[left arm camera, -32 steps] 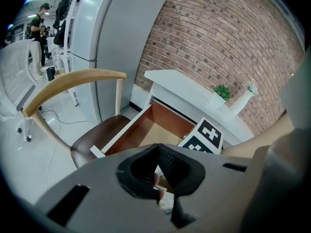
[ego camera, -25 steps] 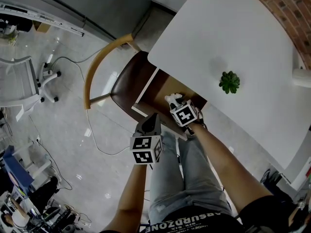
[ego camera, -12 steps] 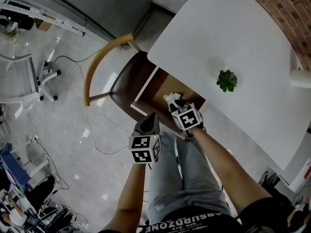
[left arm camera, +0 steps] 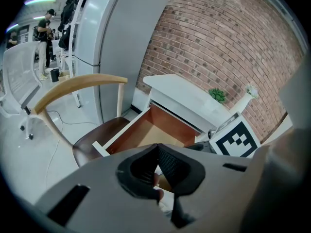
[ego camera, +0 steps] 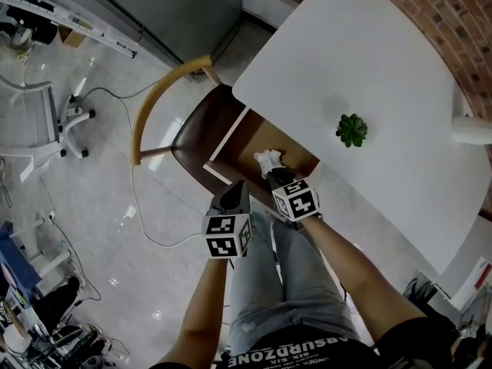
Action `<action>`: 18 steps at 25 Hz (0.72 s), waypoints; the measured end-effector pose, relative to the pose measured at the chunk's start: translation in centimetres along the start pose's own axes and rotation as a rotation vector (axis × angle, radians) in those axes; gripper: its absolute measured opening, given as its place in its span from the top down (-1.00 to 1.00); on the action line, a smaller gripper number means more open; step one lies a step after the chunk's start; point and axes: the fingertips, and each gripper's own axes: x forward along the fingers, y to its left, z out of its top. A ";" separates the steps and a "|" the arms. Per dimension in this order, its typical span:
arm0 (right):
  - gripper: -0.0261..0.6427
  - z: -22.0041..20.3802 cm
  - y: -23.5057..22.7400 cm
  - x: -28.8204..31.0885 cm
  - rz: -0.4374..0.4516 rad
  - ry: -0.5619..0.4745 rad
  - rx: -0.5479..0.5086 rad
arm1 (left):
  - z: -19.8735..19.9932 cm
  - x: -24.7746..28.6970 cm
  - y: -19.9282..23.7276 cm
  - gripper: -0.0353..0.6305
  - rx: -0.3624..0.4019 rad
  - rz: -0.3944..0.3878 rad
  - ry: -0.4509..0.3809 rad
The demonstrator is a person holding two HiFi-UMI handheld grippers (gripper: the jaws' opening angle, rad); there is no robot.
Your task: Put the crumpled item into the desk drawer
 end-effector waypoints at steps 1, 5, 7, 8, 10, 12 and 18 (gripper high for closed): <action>0.86 0.1 0.1 -0.3 -0.001 -0.009 0.005 | 0.0 0.0 -0.1 0.88 -0.002 0.000 -0.001; 0.90 0.5 0.7 -1.7 -0.002 -0.042 0.015 | -0.2 -0.3 -0.8 0.88 -0.005 -0.004 -0.003; 0.91 0.8 1.0 -2.5 -0.001 -0.055 0.015 | -0.1 -0.5 -1.1 0.88 -0.005 -0.005 -0.006; 0.92 1.0 1.1 -2.9 0.001 -0.060 0.017 | -0.1 -0.7 -1.3 0.88 -0.006 -0.005 -0.008; 0.93 1.3 1.4 -3.7 0.009 -0.066 0.023 | 0.0 -1.0 -1.6 0.88 -0.006 -0.005 -0.013; 0.93 1.4 1.7 -4.4 0.025 -0.068 0.028 | 0.1 -1.3 -1.9 0.88 -0.005 -0.005 -0.017; 0.93 1.8 2.9 -6.8 0.055 -0.088 0.019 | 0.4 -2.2 -2.9 0.88 -0.002 -0.005 -0.022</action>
